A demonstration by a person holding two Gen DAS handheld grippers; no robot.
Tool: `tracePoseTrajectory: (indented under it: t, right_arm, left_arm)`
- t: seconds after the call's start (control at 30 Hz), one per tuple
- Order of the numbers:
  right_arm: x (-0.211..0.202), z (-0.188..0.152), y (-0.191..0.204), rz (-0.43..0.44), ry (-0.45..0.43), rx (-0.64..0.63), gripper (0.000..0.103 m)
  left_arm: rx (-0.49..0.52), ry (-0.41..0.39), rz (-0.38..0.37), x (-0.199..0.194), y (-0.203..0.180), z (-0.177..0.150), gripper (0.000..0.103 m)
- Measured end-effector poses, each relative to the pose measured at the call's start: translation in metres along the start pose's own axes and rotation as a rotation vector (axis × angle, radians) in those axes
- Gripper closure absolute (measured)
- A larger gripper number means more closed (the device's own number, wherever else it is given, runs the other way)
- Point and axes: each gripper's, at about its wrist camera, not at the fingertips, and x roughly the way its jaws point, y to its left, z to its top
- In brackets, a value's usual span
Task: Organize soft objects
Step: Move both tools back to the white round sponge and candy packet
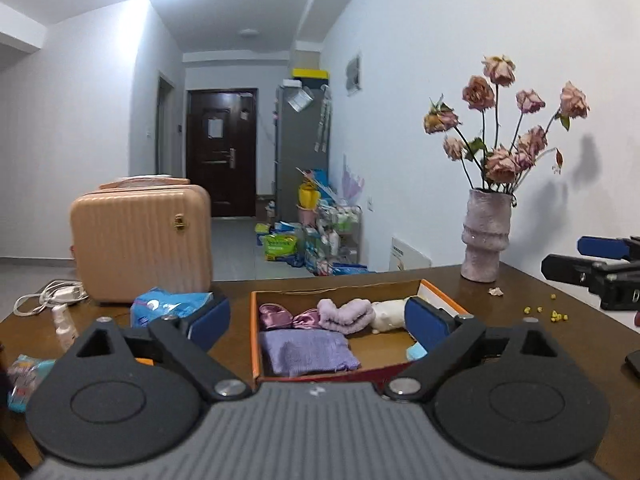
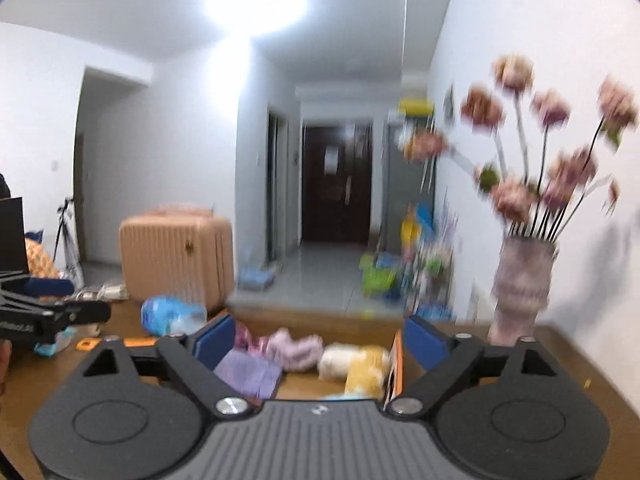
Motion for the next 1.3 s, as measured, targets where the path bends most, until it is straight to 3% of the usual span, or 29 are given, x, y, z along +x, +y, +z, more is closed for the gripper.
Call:
tracePoseTrajectory:
  t: [0.43, 0.7, 0.97, 1.23, 1.3]
  right_arm:
    - [-0.054, -0.028, 0.029, -0.015, -0.031, 0.043, 0.009]
    - [-0.118, -0.069, 0.043, 0.012, -0.03, 0.103, 0.009]
    - [-0.184, -0.141, 0.073, 0.045, 0.028, 0.135, 0.01]
    - [-0.173, -0.157, 0.08, 0.011, 0.075, 0.119, 0.012]
    - [-0.165, -0.157, 0.076, 0.009, 0.081, 0.135, 0.016]
  left_arm:
    - [-0.009, -0.066, 0.006, -0.073, 0.001, -0.036, 0.002]
    - [0.011, -0.133, 0.044, -0.146, -0.007, -0.093, 0.0]
    - [-0.03, -0.02, 0.027, -0.191, -0.004, -0.153, 0.0]
    - [-0.044, 0.02, 0.024, -0.172, -0.004, -0.156, 0.0]
    - [-0.045, 0.049, 0.01, -0.164, -0.006, -0.159, 0.0]
